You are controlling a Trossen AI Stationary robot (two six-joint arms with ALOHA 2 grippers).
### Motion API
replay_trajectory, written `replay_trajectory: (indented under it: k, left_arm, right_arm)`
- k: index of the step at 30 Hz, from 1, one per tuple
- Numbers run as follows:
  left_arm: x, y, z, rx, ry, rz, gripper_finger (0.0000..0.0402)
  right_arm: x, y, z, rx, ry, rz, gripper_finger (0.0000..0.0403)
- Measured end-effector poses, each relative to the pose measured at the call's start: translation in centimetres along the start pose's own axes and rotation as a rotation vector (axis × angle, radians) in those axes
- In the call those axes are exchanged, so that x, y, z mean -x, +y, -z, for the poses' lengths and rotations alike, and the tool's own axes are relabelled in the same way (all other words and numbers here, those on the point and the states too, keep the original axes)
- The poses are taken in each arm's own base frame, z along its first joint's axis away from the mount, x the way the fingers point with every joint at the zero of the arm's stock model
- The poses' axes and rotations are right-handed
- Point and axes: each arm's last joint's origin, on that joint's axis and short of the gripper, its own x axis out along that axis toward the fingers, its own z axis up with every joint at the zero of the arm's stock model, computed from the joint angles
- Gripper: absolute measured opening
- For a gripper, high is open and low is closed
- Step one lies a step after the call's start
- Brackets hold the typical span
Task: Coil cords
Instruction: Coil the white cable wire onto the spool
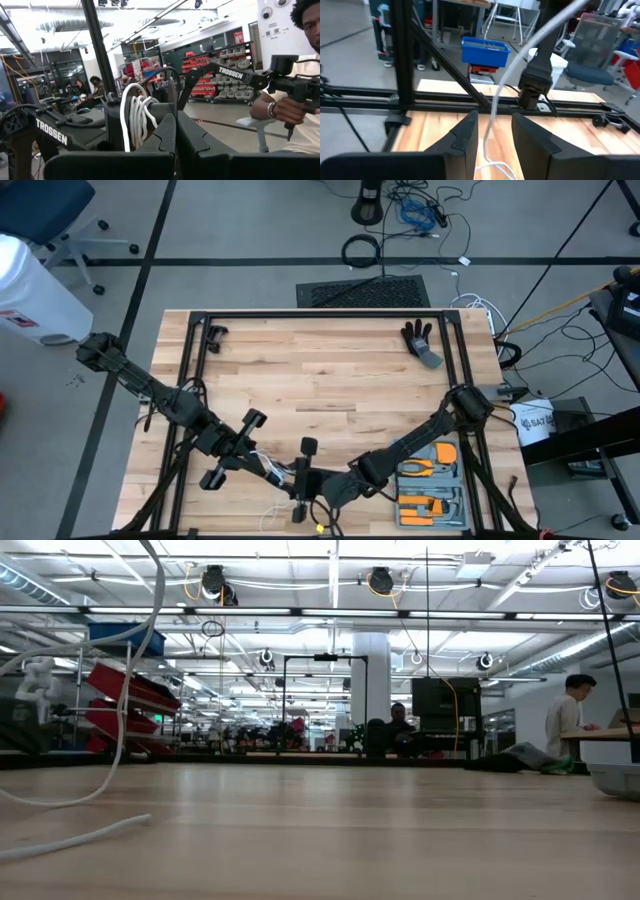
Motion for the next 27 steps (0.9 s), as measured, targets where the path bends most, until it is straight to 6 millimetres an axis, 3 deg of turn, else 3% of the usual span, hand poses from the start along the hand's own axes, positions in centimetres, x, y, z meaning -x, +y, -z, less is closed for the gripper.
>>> replay_trajectory:
  k: [4, 11, 27]
  left_arm:
    - [0.0, 0.0, 0.0, -0.002, 0.001, 0.000, 0.0002]
    - [0.0, 0.0, 0.0, -0.003, 0.000, 0.000, 0.0002]
    - [0.7, 0.2, -1.0, -0.018, -0.035, -0.016, 0.0002]
  right_arm:
    - [-0.2, -0.1, 0.1, 0.008, -0.011, 0.006, 0.0088]
    - [-0.2, -0.1, 0.0, 0.031, -0.015, 0.009, 0.0006]
    - [0.5, 0.2, 2.1, 0.122, 0.194, -0.056, 0.0001]
